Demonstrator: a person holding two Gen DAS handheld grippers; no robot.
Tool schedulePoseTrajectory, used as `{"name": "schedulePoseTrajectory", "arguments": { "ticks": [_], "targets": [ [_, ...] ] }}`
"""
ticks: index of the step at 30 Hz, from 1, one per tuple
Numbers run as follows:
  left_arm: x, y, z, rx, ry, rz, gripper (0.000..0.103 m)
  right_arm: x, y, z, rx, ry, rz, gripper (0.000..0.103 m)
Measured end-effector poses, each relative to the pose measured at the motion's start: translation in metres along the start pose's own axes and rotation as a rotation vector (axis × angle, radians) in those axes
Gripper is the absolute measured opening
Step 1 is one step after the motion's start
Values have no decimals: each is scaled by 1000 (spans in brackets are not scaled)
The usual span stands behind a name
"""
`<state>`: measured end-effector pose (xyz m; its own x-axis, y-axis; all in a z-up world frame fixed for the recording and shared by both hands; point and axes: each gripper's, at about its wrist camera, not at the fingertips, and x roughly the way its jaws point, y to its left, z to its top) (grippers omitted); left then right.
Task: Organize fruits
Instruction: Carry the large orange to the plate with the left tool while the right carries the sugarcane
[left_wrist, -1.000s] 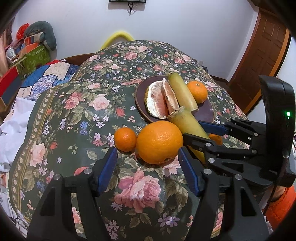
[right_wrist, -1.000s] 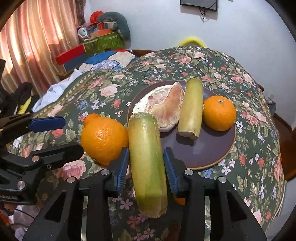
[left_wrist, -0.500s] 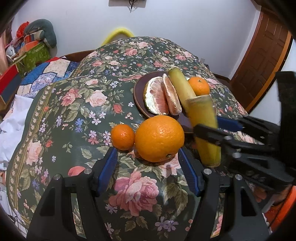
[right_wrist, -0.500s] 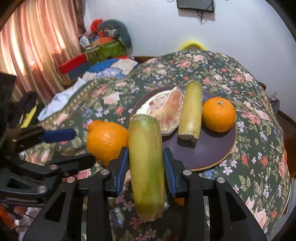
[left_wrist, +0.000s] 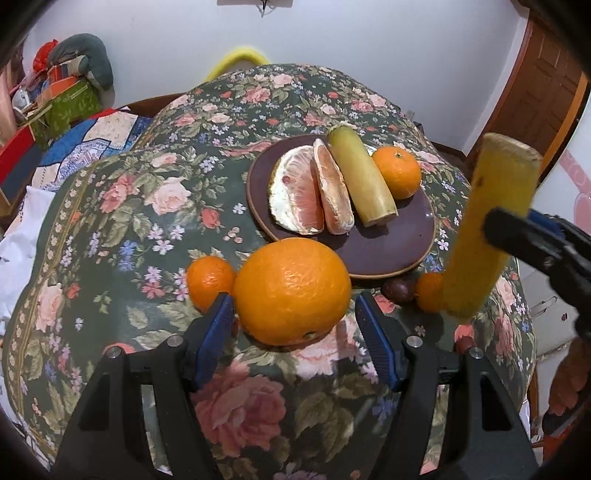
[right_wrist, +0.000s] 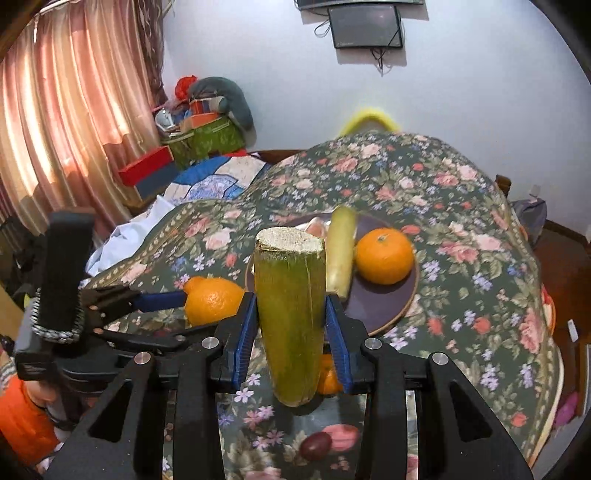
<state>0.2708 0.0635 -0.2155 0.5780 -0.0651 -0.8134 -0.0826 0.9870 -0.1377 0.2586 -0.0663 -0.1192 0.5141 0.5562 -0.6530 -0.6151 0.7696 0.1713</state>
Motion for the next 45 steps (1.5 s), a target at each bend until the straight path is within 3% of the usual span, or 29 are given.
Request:
{"name": "schedulePoseTrajectory", "arguments": {
  "ticks": [8, 12, 18, 31, 45],
  "targets": [
    [8, -6, 6, -22, -28, 54, 71, -11, -18, -5, 23, -7, -26, 34],
    [10, -11, 6, 13, -47, 96, 69, -17, -26, -8, 39, -9, -38, 34],
    [4, -14, 2, 40, -53, 100, 67, -22, -33, -8, 47, -17, -65, 34],
    [-20, -35, 13, 92, -131, 24, 67, -21, -45, 4, 63, -50, -85, 34],
    [5, -48, 38, 137, -123, -13, 67, 15, -53, 13, 83, -13, -56, 34]
  ]
}}
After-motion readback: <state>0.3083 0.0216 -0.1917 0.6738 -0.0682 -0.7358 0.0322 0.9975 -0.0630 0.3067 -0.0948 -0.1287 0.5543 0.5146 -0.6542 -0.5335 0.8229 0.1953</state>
